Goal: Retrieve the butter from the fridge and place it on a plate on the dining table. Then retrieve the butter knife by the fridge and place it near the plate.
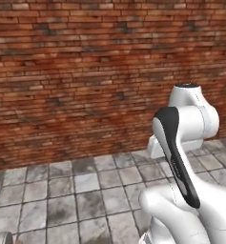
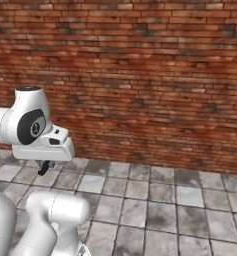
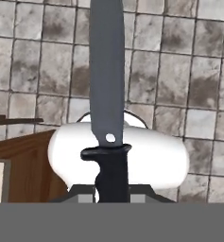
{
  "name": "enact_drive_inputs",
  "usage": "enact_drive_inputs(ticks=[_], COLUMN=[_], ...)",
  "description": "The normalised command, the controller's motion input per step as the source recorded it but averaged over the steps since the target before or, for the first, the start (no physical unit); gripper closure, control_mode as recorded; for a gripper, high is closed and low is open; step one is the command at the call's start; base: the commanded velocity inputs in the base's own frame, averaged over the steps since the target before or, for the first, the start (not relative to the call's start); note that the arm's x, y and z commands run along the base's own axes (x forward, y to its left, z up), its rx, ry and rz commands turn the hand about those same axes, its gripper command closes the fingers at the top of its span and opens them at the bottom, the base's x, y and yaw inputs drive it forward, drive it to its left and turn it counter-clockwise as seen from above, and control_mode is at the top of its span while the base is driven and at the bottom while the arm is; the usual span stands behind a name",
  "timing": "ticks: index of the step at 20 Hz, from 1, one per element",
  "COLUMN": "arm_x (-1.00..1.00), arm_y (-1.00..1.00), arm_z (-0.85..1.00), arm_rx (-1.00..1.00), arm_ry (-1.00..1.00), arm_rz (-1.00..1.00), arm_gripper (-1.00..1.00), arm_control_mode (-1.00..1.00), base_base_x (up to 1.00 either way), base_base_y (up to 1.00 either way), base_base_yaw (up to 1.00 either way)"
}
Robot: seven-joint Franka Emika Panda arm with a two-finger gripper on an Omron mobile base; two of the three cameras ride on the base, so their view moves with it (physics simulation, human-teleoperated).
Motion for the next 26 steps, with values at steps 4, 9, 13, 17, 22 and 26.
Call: enact_drive_inputs(ticks=[4, 9, 13, 17, 22, 26], arm_x=[0.0, 0.0, 0.0, 0.0, 0.0, 0.0], arm_y=[0.0, 0.0, 0.0, 0.0, 0.0, 0.0], arm_z=[0.0, 0.0, 0.0, 0.0, 0.0, 0.0], arm_rx=[0.0, 0.0, 0.0, 0.0, 0.0, 0.0], arm_ry=[0.0, 0.0, 0.0, 0.0, 0.0, 0.0], arm_rz=[0.0, 0.0, 0.0, 0.0, 0.0, 0.0], arm_gripper=[1.0, 1.0, 1.0, 1.0, 1.0, 1.0], arm_control_mode=[1.0, 1.0, 1.0, 1.0, 1.0, 1.0], base_base_x=[0.03, 0.19, 0.2, 0.21, 0.02, 0.0], base_base_y=[-0.03, 0.0, -0.1, -0.24, -0.26, -0.25], base_base_yaw=[0.4, 0.46, 0.52, 0.58, 0.64, 0.61])
